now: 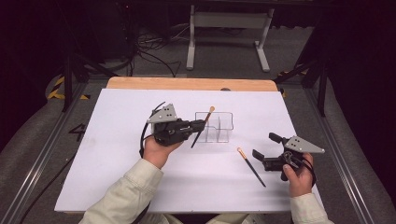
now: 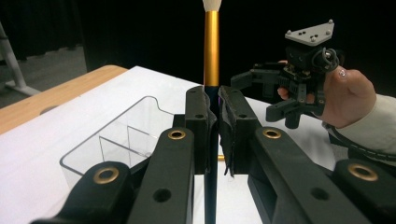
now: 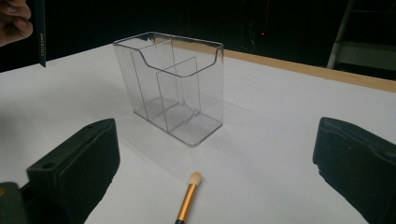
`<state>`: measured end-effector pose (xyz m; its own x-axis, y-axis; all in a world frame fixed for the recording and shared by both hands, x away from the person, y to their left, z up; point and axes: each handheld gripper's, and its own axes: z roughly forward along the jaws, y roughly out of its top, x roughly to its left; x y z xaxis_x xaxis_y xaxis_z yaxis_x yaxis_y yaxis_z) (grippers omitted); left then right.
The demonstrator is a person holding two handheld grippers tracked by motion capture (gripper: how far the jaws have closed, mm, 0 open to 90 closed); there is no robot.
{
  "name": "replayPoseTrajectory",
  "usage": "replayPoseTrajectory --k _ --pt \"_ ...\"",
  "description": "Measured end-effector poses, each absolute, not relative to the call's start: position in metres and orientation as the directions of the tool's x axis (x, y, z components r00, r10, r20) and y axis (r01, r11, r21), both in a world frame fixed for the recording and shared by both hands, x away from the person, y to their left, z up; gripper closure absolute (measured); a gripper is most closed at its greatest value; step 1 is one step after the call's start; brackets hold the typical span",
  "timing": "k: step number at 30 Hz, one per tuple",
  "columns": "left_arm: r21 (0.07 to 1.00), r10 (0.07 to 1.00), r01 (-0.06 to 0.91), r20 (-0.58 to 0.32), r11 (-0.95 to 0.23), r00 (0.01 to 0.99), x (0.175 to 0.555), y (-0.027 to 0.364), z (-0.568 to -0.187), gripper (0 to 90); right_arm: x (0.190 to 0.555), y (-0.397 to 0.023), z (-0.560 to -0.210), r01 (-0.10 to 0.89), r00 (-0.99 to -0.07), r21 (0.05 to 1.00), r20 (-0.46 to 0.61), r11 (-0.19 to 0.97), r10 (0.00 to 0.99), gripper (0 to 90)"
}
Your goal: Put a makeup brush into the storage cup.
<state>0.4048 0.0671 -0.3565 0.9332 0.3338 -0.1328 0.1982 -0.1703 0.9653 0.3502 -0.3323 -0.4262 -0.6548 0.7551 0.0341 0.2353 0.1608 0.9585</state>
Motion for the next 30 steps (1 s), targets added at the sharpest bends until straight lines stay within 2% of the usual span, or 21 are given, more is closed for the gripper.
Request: replayPoseTrajectory --k 30 --pt "0.976 0.328 0.162 -0.107 -0.145 0.938 0.431 0.041 -0.345 82.3 0.344 -0.340 -0.426 0.234 -0.641 0.961 0.039 0.147 0.767 1.1"
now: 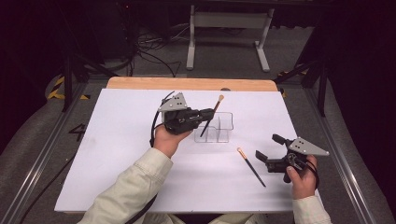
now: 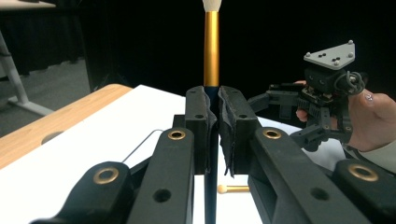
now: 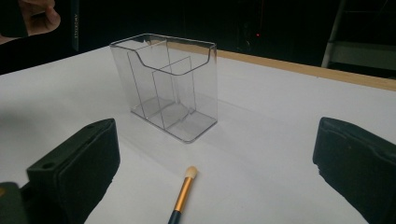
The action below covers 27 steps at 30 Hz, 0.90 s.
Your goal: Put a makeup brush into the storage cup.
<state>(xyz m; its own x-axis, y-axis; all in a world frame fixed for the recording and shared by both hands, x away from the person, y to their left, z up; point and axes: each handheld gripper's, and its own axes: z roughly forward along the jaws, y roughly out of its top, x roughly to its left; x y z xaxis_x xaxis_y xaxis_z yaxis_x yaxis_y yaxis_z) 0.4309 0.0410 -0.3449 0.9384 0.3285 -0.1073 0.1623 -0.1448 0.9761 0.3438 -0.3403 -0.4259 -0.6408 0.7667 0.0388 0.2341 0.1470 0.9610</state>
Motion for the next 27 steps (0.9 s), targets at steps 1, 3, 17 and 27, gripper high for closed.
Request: replayPoseTrajectory --k 1,3,17,27 --pt "0.976 0.328 0.162 -0.107 -0.145 0.938 0.431 0.041 -0.345 82.4 0.344 -0.341 -0.426 0.234 -0.640 0.961 0.039 0.146 0.767 1.1" --pt "0.977 0.326 0.162 -0.110 -0.138 0.939 0.432 0.039 -0.344 82.3 0.344 -0.341 -0.426 0.235 -0.639 0.961 0.040 0.146 0.768 1.1" --pt "0.982 0.330 0.162 -0.122 -0.098 0.936 0.441 0.025 -0.343 82.3 0.344 -0.340 -0.426 0.235 -0.642 0.961 0.040 0.147 0.765 1.1" --pt "0.990 0.352 0.125 -0.097 -0.060 0.931 0.449 0.020 -0.346 82.3 0.344 -0.340 -0.426 0.234 -0.645 0.961 0.041 0.146 0.763 1.1"
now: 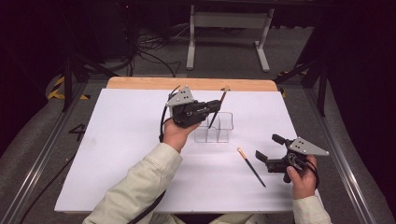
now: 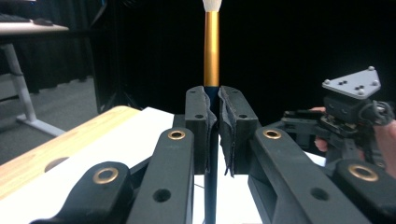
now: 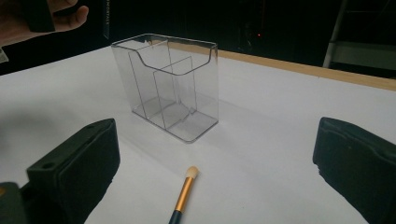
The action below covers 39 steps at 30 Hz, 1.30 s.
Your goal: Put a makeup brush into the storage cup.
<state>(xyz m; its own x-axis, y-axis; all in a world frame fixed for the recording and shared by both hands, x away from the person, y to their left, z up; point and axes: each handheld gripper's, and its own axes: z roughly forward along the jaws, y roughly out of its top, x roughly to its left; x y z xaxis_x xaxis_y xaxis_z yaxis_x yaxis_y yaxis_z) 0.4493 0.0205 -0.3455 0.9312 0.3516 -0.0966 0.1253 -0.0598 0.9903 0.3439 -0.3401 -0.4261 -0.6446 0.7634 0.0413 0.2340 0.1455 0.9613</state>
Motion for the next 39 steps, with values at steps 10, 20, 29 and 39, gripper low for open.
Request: replayPoseTrajectory --k 10,20,29,39 --pt "0.994 0.372 0.098 -0.071 -0.052 0.926 0.456 0.015 -0.351 82.3 0.343 -0.341 -0.426 0.234 -0.643 0.962 0.043 0.143 0.765 1.1" --pt "0.993 0.381 0.102 -0.074 -0.053 0.922 0.464 0.011 -0.356 82.2 0.341 -0.342 -0.426 0.236 -0.642 0.962 0.046 0.140 0.766 1.1" --pt "0.994 0.389 0.100 -0.073 -0.051 0.918 0.472 0.008 -0.362 82.2 0.338 -0.345 -0.426 0.238 -0.637 0.962 0.049 0.136 0.770 1.1" --pt "0.991 0.396 0.118 -0.084 -0.062 0.915 0.475 0.007 -0.373 82.2 0.337 -0.346 -0.426 0.236 -0.636 0.962 0.047 0.137 0.770 1.1"
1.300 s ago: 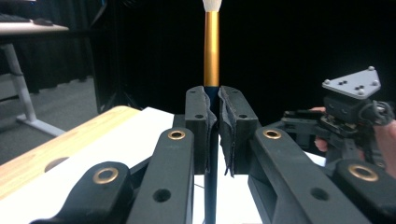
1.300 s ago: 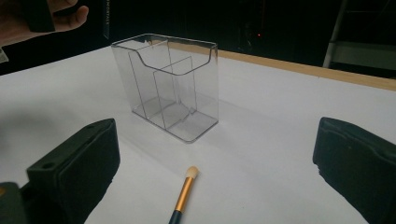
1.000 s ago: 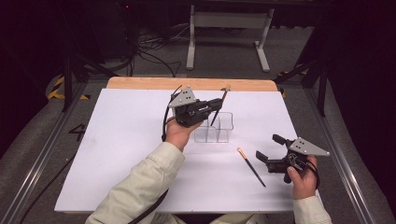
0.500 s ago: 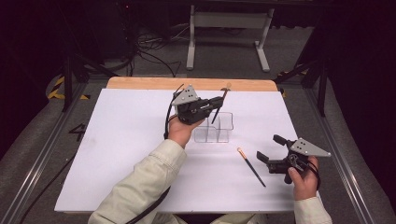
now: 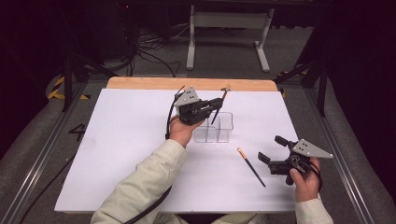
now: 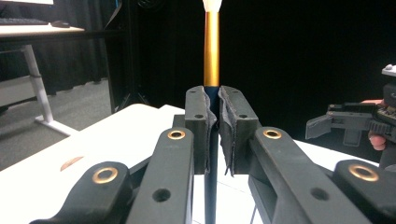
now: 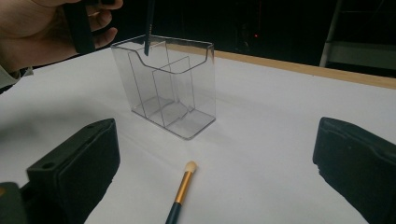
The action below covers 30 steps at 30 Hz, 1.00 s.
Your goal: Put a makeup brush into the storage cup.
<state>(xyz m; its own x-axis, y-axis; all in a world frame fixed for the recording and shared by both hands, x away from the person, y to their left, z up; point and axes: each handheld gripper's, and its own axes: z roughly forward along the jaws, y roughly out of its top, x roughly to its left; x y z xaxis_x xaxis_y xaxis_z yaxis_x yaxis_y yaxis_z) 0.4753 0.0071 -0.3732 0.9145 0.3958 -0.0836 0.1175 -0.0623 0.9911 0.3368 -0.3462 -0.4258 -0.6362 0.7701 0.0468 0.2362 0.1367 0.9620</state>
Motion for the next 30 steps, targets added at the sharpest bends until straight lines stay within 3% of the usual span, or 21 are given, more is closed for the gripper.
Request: replayPoseTrajectory --k 30 --pt "0.981 0.405 0.165 -0.109 -0.106 0.908 0.477 0.008 -0.397 81.7 0.337 -0.344 -0.426 0.239 -0.639 0.961 0.047 0.140 0.768 1.1"
